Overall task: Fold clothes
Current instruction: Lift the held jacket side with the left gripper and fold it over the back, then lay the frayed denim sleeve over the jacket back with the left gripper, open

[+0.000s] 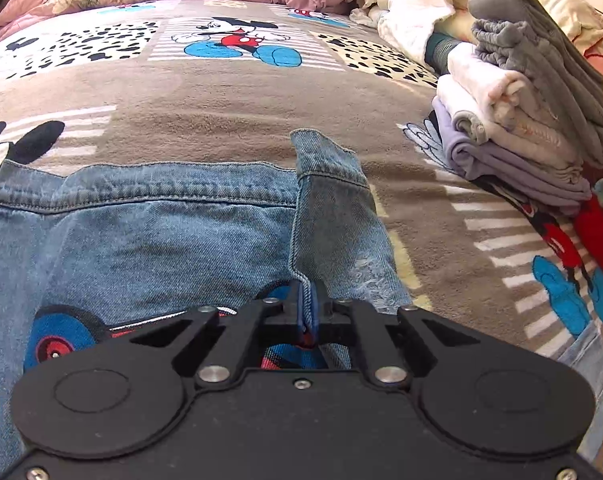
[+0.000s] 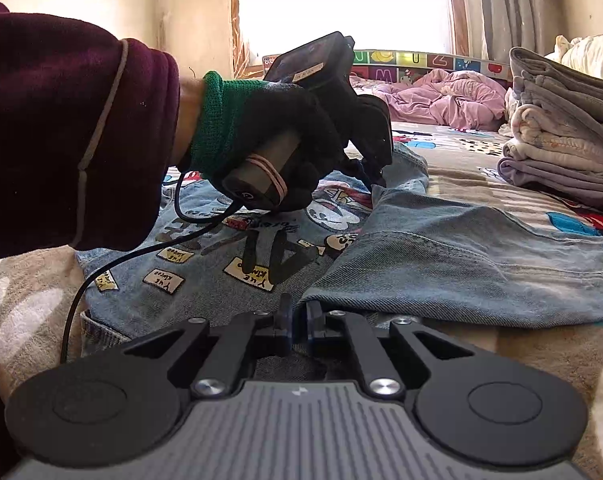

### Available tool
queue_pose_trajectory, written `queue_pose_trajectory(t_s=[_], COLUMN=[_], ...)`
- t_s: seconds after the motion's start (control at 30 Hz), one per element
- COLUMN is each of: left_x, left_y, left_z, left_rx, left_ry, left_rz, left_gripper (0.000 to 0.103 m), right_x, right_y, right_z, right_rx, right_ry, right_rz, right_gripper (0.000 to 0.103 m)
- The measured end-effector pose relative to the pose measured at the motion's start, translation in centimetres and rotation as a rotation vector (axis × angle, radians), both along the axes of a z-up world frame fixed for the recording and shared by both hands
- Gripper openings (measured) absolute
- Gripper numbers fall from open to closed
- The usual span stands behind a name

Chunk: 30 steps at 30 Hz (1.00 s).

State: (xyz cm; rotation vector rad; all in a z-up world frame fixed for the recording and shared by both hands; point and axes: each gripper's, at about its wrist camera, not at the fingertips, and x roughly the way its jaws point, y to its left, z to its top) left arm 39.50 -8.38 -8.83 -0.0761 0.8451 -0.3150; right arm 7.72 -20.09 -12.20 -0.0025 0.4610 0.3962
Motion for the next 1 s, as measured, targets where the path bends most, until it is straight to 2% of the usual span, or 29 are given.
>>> queue_pose_trajectory(t_s=[0.1,0.13,0.17,0.23,0.33,0.47,0.57,0.77,0.87,1.0], left_x=[-0.4,-0.8,-1.5,-3.1,-5.8,-10.0,-13.1,-20.2,-22.6,-23.3], left_y=[-0.4,-0.5,-0.5,-0.1,0.9,2.1,2.7,2.9,2.8,2.9], left_z=[0.6,1.1,1.7,3.0,4.8,6.7,7.4,6.3,5.0,3.8], left_rx=[0.055,0.077,0.093,0.085,0.036,-0.013,-0.058,-0.124,-0.089,-0.088], left_ry=[-0.025,-0.039,-0.068,-0.106,-0.143,-0.178,-0.149,-0.079,-0.062,-0.040], left_rz=[-0.019,-0.025,-0.028,-0.030,-0.029,-0.047,-0.094,-0.171,-0.178,-0.161], left_gripper=[0.010,0.012,0.020,0.022,0.023,0.023,0.023,0.031,0.035,0.036], right_x=[0.0,-0.2,-0.5,-1.4,-2.6,-3.6,-4.6,-6.8,-7.9,-8.3], right_y=[0.1,0.2,0.5,1.0,1.4,1.1,1.2,1.0,0.4,-1.5], right_z=[0.1,0.2,0.3,0.5,1.0,1.5,1.5,1.8,2.1,2.4], right_rx=[-0.001,-0.004,-0.012,-0.021,-0.025,-0.009,-0.018,-0.044,-0.049,-0.040], right_ry=[-0.005,-0.012,-0.024,-0.050,-0.078,-0.076,-0.079,-0.086,-0.086,-0.085], right_rz=[0.006,0.013,0.026,0.058,0.082,0.071,0.080,0.113,0.115,0.062], right_gripper=[0.013,0.020,0.034,0.054,0.063,0.065,0.066,0.066,0.066,0.066])
